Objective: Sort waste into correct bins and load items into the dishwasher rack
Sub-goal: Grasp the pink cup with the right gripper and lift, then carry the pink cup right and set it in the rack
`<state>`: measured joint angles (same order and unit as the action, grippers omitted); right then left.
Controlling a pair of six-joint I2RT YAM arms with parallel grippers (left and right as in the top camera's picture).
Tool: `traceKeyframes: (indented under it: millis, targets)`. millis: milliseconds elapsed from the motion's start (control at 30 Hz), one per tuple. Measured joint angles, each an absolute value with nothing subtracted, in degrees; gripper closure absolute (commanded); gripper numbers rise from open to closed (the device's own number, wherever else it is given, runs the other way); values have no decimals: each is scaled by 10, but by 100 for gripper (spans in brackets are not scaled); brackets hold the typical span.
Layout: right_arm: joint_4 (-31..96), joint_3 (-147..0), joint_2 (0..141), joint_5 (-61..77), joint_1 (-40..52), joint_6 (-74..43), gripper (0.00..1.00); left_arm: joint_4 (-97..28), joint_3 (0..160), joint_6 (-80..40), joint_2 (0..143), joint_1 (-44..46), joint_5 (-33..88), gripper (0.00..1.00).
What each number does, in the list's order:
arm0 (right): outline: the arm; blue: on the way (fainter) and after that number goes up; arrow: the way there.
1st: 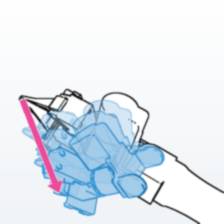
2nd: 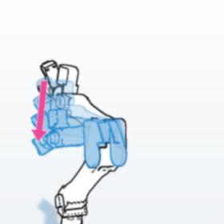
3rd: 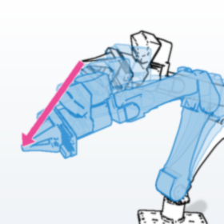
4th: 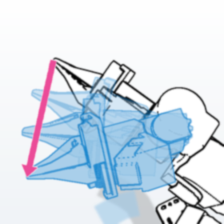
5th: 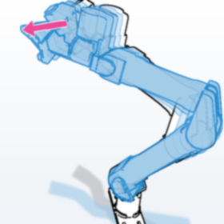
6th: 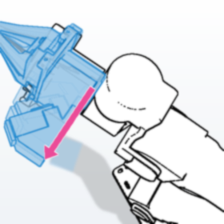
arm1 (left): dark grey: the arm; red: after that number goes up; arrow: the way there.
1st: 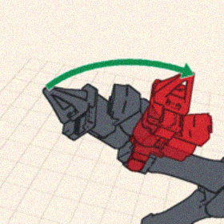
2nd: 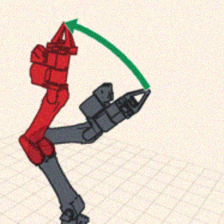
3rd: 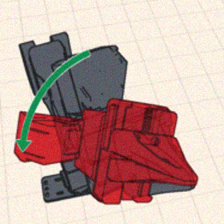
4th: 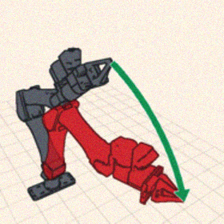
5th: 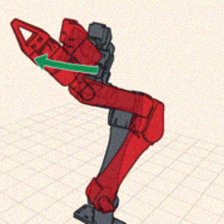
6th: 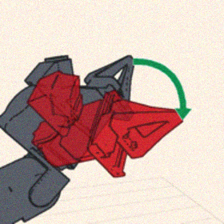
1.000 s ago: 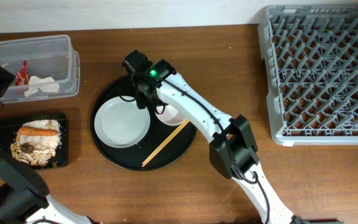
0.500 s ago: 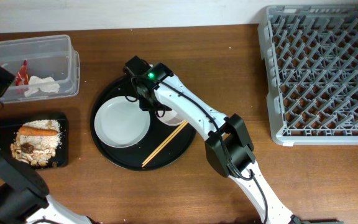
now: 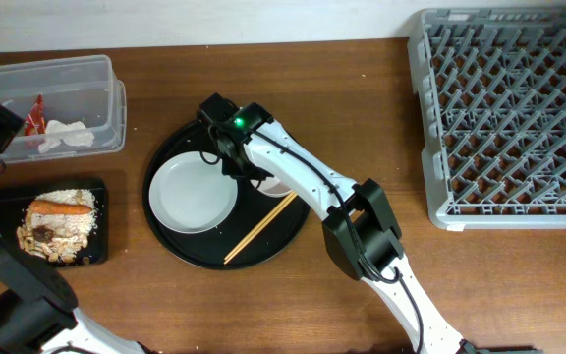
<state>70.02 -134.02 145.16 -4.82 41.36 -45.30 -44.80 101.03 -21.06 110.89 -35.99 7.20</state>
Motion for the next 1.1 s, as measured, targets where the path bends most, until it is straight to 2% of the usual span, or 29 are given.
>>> traceKeyframes:
  millis: [33,333,633,800,867,1100]
  targets:
    - [700,-1340,1452,-45,414,-454,96,-448,1010,-211,1109,-360,72,1]
    - [706,-1340,1435,-35,399,-439,96,-448,1010,-211,1109,-360,72,1]
    - [706,-1340,1310,-18,327,-355,96,-448,1010,-211,1109,-360,72,1]
    - [706,-1343,1231,-12,246,-267,96,-448,1010,-211,1109,-360,72,1]
    - [704,-1346,1213,21,178,-212,96,-448,1010,-211,1109,-360,72,1]
    - [685,-1347,1215,276,-45,-52,96,-448,1010,-211,1109,-360,72,1]
